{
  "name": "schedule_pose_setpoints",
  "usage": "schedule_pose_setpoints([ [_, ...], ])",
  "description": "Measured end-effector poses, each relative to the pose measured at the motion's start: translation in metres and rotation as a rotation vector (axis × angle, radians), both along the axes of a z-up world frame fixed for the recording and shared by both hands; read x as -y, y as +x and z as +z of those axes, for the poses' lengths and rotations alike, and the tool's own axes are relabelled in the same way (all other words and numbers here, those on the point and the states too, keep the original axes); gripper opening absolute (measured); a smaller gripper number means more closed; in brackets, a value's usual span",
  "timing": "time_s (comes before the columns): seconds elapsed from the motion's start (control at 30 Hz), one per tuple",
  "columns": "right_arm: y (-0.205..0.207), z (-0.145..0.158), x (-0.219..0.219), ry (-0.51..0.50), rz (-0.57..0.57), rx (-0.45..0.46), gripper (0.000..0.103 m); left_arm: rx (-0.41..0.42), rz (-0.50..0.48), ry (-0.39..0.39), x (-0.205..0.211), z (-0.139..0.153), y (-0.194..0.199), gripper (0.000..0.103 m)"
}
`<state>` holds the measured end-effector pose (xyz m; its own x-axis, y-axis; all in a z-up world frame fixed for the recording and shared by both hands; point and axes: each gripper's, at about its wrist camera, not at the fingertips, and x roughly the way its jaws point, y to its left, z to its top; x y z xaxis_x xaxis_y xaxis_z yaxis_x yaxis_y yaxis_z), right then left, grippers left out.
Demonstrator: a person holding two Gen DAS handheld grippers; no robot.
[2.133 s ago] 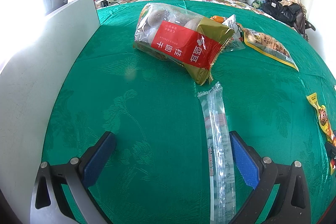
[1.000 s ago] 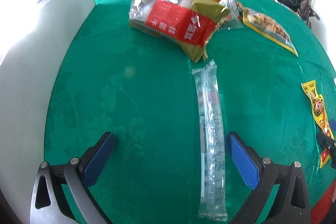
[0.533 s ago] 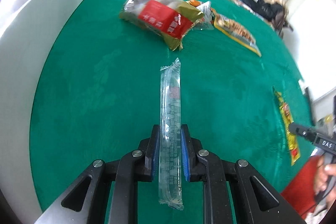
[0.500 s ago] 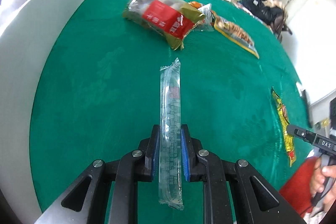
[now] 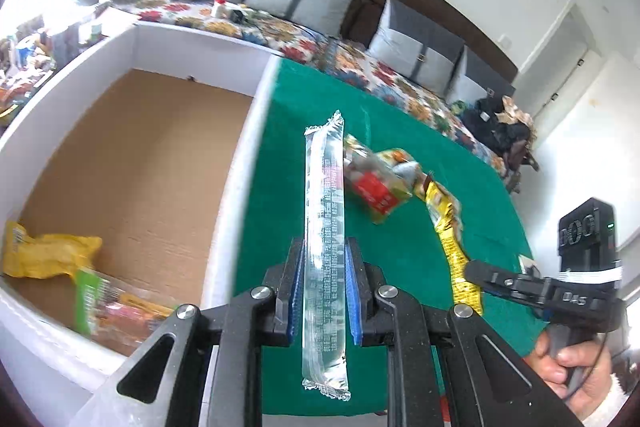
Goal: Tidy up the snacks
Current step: 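Carry the tube and yellow packet into the white box and open both grippers, then withdraw both open grippers from the box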
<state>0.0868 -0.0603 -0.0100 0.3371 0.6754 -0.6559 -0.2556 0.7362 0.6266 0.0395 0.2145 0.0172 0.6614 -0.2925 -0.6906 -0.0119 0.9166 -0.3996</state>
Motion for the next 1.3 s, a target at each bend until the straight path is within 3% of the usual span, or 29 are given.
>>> schedule_pose_setpoints([
  [0.17,0.01,0.044,-0.13,0.011,0.175,0.106,0.044,-0.069,0.181,0.108,-0.082,-0.011,0.003,0.018],
  [0.3,0.019,0.052,-0.211,-0.032,0.229,0.179,0.046,-0.148,0.273,0.182,-0.118,-0.037,0.005,0.019],
  [0.33,0.022,0.05,-0.223,-0.035,0.228,0.188,0.049,-0.166,0.287,0.195,-0.124,-0.043,0.005,0.024],
  [0.43,0.026,0.038,-0.236,-0.039,0.228,0.153,0.061,-0.19,0.296,0.205,-0.129,-0.053,0.004,0.057],
  [0.47,0.026,0.035,-0.235,-0.037,0.222,0.147,0.061,-0.178,0.306,0.22,-0.128,-0.052,0.0,0.059],
  [0.57,0.024,0.039,-0.21,-0.061,0.2,0.202,0.062,-0.131,0.315,0.253,-0.12,-0.041,-0.002,0.061],
  [0.67,0.021,0.032,-0.171,-0.166,0.163,0.271,0.069,-0.078,0.267,0.259,-0.094,-0.031,0.006,0.061],
  [0.73,0.018,0.014,-0.133,-0.277,0.129,0.311,0.075,-0.036,0.215,0.267,-0.069,-0.026,0.015,0.061],
  [0.8,0.02,-0.014,-0.095,-0.401,0.094,0.329,0.075,0.003,0.151,0.296,-0.038,-0.023,0.025,0.065],
  [0.9,0.014,-0.058,-0.019,-0.58,0.024,0.31,0.075,0.054,0.067,0.43,0.011,-0.029,0.042,0.076],
  [0.97,0.007,-0.081,0.04,-0.66,-0.056,0.28,0.075,0.036,0.048,0.556,0.035,-0.041,0.056,0.076],
  [1.03,-0.002,-0.093,0.09,-0.704,-0.139,0.258,0.075,-0.022,0.02,0.599,0.047,-0.056,0.065,0.075],
  [1.1,-0.012,-0.101,0.141,-0.731,-0.232,0.245,0.075,-0.019,0.003,0.651,0.055,-0.06,0.063,0.074],
  [1.2,-0.016,-0.11,0.192,-0.752,-0.334,0.222,0.075,-0.036,0.018,0.638,0.05,-0.061,0.059,0.074],
  [1.3,-0.012,-0.115,0.217,-0.758,-0.407,0.199,0.075,-0.051,0.049,0.613,0.041,-0.06,0.054,0.074],
])
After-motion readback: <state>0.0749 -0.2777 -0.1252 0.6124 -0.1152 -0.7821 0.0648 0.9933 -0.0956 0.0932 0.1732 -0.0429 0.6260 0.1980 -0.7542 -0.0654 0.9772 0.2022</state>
